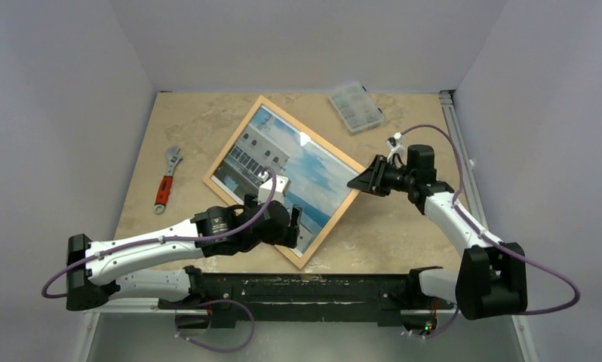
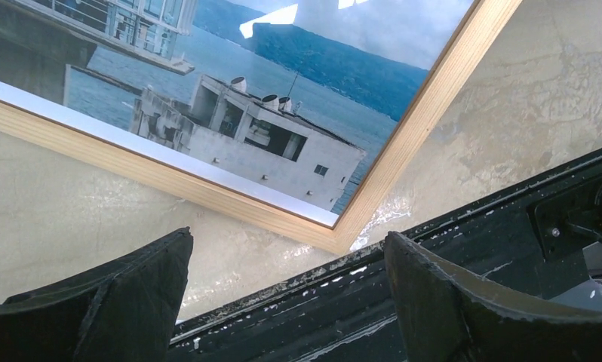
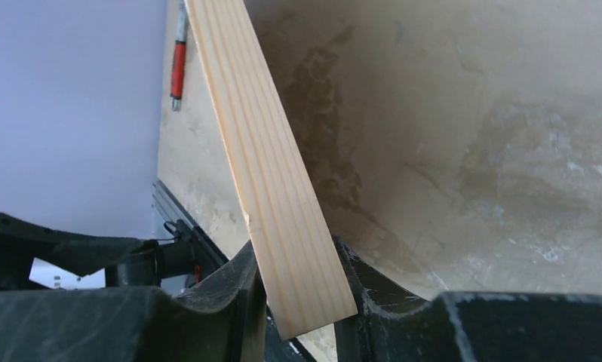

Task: Put the photo into the frame
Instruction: Turn over the photo frame at the center of the board.

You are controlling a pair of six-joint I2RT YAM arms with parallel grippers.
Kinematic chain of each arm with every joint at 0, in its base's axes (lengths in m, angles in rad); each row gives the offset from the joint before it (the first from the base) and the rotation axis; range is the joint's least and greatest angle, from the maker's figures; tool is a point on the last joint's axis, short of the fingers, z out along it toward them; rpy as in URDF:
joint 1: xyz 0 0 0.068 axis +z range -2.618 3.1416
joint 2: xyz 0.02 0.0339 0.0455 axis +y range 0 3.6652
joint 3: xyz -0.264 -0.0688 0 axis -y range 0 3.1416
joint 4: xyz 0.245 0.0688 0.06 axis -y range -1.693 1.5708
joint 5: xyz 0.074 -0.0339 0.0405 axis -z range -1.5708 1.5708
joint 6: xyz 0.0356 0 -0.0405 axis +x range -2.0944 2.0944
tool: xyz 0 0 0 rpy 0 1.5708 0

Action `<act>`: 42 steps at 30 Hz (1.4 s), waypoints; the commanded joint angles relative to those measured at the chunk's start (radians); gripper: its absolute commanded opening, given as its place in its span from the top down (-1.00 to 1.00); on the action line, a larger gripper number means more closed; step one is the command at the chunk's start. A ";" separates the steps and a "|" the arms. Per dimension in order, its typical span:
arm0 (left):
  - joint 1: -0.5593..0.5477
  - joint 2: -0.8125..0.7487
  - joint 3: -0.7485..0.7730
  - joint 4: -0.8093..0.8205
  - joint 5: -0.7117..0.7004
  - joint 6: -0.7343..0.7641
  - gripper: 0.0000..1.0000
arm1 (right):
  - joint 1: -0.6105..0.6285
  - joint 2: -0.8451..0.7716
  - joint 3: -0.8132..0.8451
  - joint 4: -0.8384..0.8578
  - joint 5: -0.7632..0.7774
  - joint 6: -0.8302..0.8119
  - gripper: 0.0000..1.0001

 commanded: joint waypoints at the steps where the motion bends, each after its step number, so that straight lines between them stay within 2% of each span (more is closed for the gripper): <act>1: 0.026 0.016 -0.016 0.068 0.064 -0.019 -0.90 | 0.009 0.091 -0.037 -0.045 0.244 -0.235 0.74; 4: 0.029 0.040 -0.013 0.072 0.079 -0.019 -0.90 | 0.000 0.133 -0.048 -0.015 0.301 -0.237 0.48; 8: 0.030 0.059 -0.013 0.075 0.093 -0.021 -0.90 | -0.014 0.197 -0.032 0.003 0.376 -0.206 -0.19; 10: 0.030 0.064 -0.013 0.076 0.096 -0.024 -0.90 | -0.017 0.231 -0.008 0.000 0.402 -0.199 -0.44; 18: 0.030 0.060 -0.014 0.062 0.087 -0.031 -0.91 | -0.019 0.197 0.032 -0.032 0.461 -0.193 -0.90; 24: 0.030 0.052 -0.014 0.038 0.059 -0.041 -0.91 | -0.017 0.103 0.024 -0.123 0.414 -0.198 -0.97; 33: 0.064 0.059 -0.020 0.035 0.065 -0.026 -0.96 | -0.006 0.077 0.068 -0.360 0.415 -0.048 -0.97; 36: 0.109 0.078 -0.023 0.053 0.113 -0.014 -0.99 | 0.051 0.055 0.027 -0.347 0.425 0.003 -0.97; 40: 0.169 0.106 -0.025 0.073 0.179 0.009 -1.00 | 0.199 0.068 0.004 -0.337 0.490 0.082 -0.95; 42: 0.193 0.116 -0.024 0.078 0.206 0.023 -1.00 | 0.264 0.089 -0.008 -0.316 0.512 0.130 -0.88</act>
